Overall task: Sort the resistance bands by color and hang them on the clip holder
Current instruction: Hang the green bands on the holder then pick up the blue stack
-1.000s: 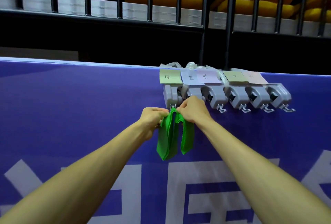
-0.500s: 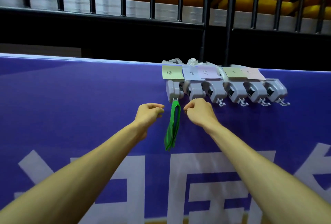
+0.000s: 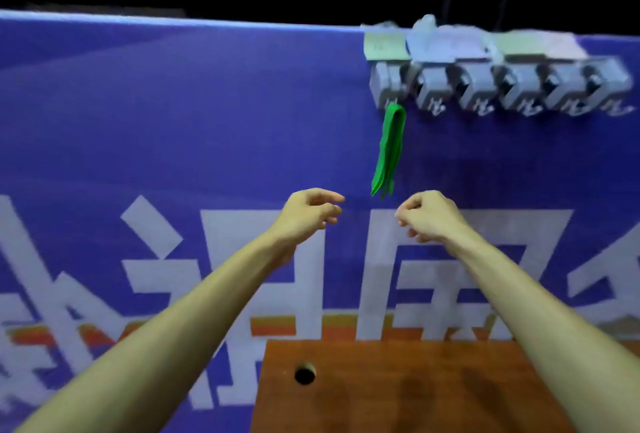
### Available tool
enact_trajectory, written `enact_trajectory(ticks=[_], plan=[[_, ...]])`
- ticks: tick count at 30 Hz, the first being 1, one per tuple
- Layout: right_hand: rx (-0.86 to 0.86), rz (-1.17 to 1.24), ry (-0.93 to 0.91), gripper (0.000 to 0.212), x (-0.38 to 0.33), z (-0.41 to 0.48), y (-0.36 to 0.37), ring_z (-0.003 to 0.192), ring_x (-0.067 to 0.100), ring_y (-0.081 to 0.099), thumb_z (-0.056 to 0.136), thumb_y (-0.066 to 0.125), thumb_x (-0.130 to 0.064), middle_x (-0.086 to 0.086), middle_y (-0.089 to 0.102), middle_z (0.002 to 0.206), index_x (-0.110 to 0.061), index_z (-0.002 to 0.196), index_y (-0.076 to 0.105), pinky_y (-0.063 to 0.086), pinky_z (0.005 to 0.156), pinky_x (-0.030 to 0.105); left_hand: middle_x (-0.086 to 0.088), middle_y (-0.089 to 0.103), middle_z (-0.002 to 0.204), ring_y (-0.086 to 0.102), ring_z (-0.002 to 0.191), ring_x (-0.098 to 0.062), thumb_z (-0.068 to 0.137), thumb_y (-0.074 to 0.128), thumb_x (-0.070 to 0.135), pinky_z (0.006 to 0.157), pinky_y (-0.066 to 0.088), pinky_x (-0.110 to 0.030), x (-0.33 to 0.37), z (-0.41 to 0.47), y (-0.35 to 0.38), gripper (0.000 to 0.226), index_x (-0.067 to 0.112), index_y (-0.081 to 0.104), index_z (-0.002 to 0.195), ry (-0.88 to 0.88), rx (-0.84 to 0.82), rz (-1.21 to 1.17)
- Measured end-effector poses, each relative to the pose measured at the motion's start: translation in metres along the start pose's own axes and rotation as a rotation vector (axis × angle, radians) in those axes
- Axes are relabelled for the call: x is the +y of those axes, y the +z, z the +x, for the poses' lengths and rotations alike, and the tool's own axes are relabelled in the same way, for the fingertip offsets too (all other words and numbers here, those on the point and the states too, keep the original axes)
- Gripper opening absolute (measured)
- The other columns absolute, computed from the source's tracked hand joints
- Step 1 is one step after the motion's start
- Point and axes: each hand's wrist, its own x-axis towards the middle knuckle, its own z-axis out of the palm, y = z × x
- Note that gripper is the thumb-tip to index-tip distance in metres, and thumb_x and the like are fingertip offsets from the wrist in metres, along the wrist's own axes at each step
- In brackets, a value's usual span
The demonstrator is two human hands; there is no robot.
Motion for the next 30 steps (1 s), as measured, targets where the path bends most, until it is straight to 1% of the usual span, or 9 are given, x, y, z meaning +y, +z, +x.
enact_trajectory(ticks=[2,8,12,15,19,23,25,27,30], plan=[[-0.114,0.003,0.043,0.016,0.018,-0.013,0.026,0.065,0.022,0.064,0.084,0.058,-0.012,0.017,0.073,0.085,-0.004,0.078,0.07,0.055,0.058,0.031,-0.002,0.065,0.091,0.061,0.078,-0.014,0.091,0.055,0.005,0.07,0.044,-0.021,-0.029,-0.017,-0.001,0.017,0.014,0.065,0.101,-0.063,-0.005,-0.002],[-0.393,-0.031,0.09,0.01,0.061,-0.059,0.12,0.084,0.024,0.069,0.091,0.061,-0.021,0.008,0.071,0.088,-0.017,0.086,0.069,0.059,0.072,0.035,-0.003,0.068,0.096,0.063,0.084,-0.014,0.092,0.056,0.009,0.083,0.05,-0.031,-0.126,-0.068,-0.007,0.015,0.017,0.067,0.098,-0.258,-0.057,0.052],[-0.519,0.005,0.128,0.011,0.086,-0.09,0.175,0.087,0.02,0.066,0.092,0.06,-0.019,0.003,0.068,0.091,-0.015,0.097,0.069,0.056,0.072,0.03,-0.003,0.065,0.087,0.061,0.075,-0.013,0.09,0.059,0.006,0.067,0.048,-0.018,-0.182,-0.099,-0.015,0.013,0.017,0.066,0.09,-0.364,-0.068,0.089],[-0.594,0.072,0.178,0.013,0.106,-0.115,0.213,0.076,0.013,0.062,0.092,0.06,-0.014,0.007,0.068,0.093,-0.01,0.101,0.068,0.053,0.064,0.026,-0.001,0.062,0.08,0.058,0.068,-0.012,0.089,0.056,0.0,0.056,0.043,-0.008,-0.223,-0.127,-0.021,0.017,0.014,0.064,0.089,-0.464,-0.078,0.084],[-0.679,0.114,0.265,0.018,0.132,-0.143,0.253,0.077,0.014,0.059,0.093,0.058,-0.011,0.007,0.063,0.092,-0.005,0.107,0.066,0.049,0.062,0.022,-0.004,0.064,0.083,0.058,0.071,-0.012,0.09,0.055,0.001,0.065,0.047,-0.017,-0.288,-0.171,-0.018,0.016,0.014,0.065,0.089,-0.617,-0.076,0.04],[-0.682,0.133,0.359,0.01,0.157,-0.161,0.277,0.068,0.011,0.056,0.092,0.058,-0.01,0.01,0.061,0.09,-0.01,0.099,0.065,0.047,0.057,0.022,-0.006,0.064,0.083,0.059,0.067,-0.012,0.091,0.052,0.0,0.064,0.045,-0.022,-0.345,-0.208,0.0,0.015,0.011,0.062,0.092,-0.773,-0.062,0.012],[-0.658,0.128,0.392,0.013,0.168,-0.17,0.284,0.067,0.012,0.056,0.092,0.057,-0.008,0.011,0.061,0.087,-0.006,0.102,0.066,0.047,0.058,0.024,-0.007,0.063,0.084,0.058,0.066,-0.013,0.09,0.052,-0.002,0.067,0.045,-0.026,-0.368,-0.217,0.006,0.015,0.009,0.062,0.093,-0.813,-0.022,-0.002],[-0.649,0.135,0.408,0.017,0.178,-0.183,0.29,0.07,0.012,0.057,0.092,0.056,-0.007,0.01,0.061,0.087,-0.002,0.106,0.065,0.047,0.061,0.025,-0.008,0.061,0.086,0.055,0.065,-0.013,0.09,0.054,0.0,0.061,0.046,-0.024,-0.388,-0.221,0.009,0.012,0.008,0.061,0.095,-0.837,0.042,0.003],[-0.65,0.143,0.411,0.019,0.194,-0.199,0.299,0.075,0.015,0.059,0.093,0.055,-0.005,0.01,0.061,0.089,-0.001,0.109,0.064,0.046,0.058,0.019,-0.012,0.066,0.098,0.06,0.075,-0.025,0.088,0.057,0.008,0.066,0.05,-0.033,-0.418,-0.222,0.016,0.013,0.012,0.06,0.1,-0.868,0.111,0.039]])
